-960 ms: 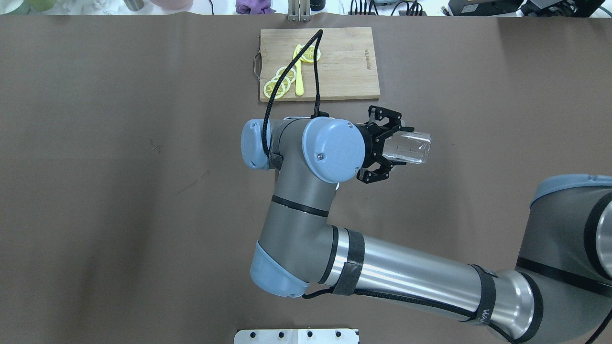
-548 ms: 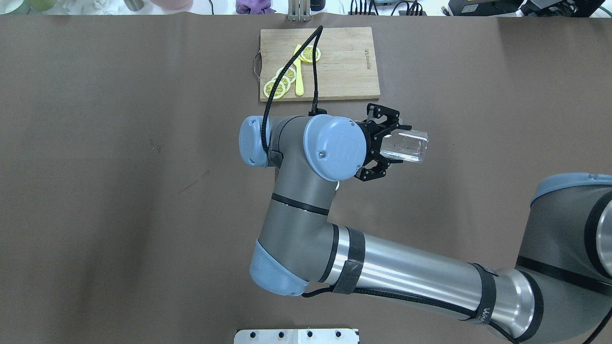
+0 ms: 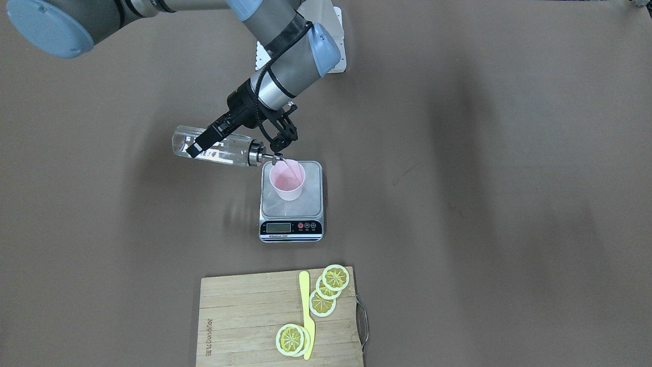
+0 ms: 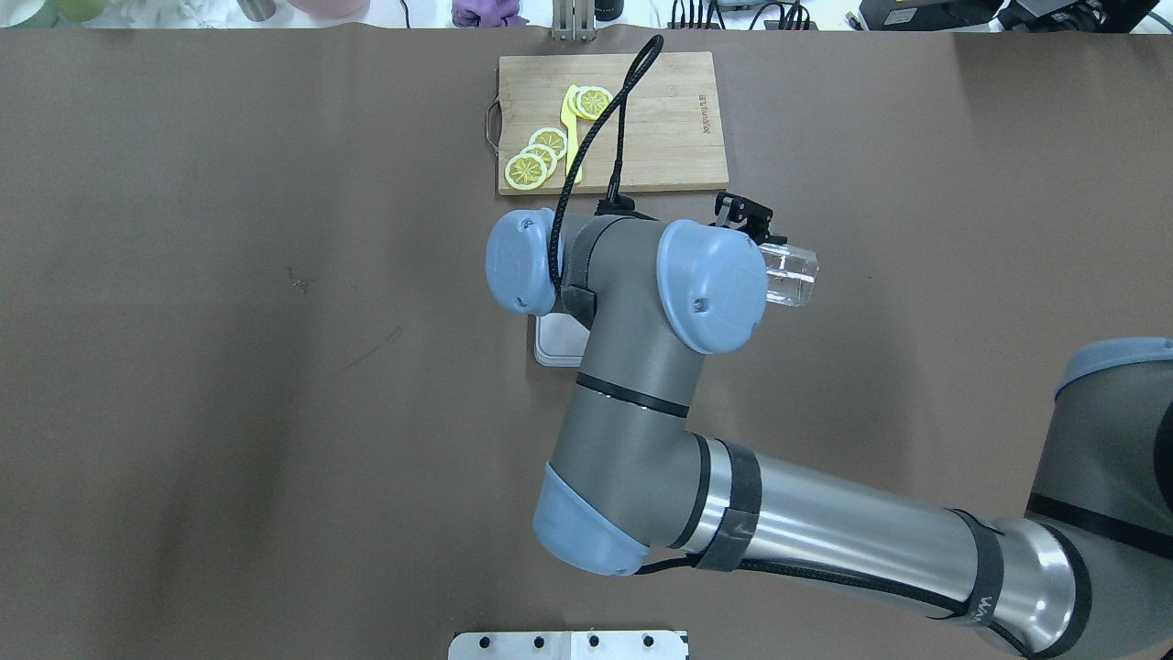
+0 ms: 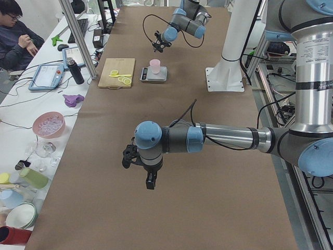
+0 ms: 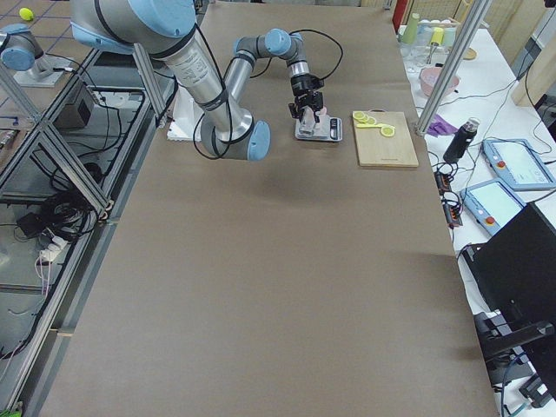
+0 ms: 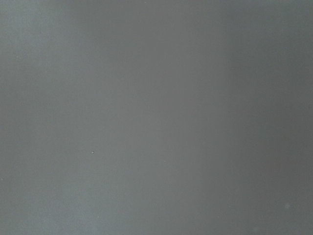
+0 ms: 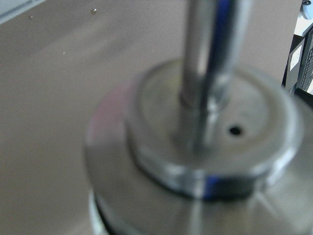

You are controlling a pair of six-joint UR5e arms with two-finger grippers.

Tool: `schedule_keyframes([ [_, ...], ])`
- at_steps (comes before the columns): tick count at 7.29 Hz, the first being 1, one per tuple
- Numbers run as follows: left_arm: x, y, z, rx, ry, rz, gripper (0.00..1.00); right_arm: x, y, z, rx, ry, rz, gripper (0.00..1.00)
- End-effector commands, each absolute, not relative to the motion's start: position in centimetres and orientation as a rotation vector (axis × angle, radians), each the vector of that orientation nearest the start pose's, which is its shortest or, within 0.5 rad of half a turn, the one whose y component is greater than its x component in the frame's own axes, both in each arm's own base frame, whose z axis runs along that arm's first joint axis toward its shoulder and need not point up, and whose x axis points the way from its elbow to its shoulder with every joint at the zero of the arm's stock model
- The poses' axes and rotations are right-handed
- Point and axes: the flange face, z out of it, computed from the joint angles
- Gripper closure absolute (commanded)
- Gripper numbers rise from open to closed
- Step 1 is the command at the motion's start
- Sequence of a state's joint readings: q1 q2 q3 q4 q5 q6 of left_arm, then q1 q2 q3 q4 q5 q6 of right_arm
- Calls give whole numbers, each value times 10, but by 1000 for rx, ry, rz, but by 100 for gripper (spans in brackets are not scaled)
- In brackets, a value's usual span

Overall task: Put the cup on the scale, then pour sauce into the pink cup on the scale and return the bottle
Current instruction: 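Tilt the bottle upright and carry it back toward its spot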

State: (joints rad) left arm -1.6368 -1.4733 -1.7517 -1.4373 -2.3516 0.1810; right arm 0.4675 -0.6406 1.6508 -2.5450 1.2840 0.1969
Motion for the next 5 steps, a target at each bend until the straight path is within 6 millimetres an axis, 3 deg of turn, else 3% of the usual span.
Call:
schedule_keyframes([
  [1, -92, -441, 627, 53, 780, 91, 2, -463, -435, 155, 261, 86, -852, 100],
  [2, -92, -441, 626, 54, 780, 92, 2, -438, -432, 147, 307, 5, -821, 100],
  [3, -92, -441, 626, 54, 780, 92, 2, -412, -439, 170, 355, -104, -782, 100],
  [5, -92, -441, 626, 56, 780, 92, 2, -373, -475, 201, 454, -230, -738, 100],
])
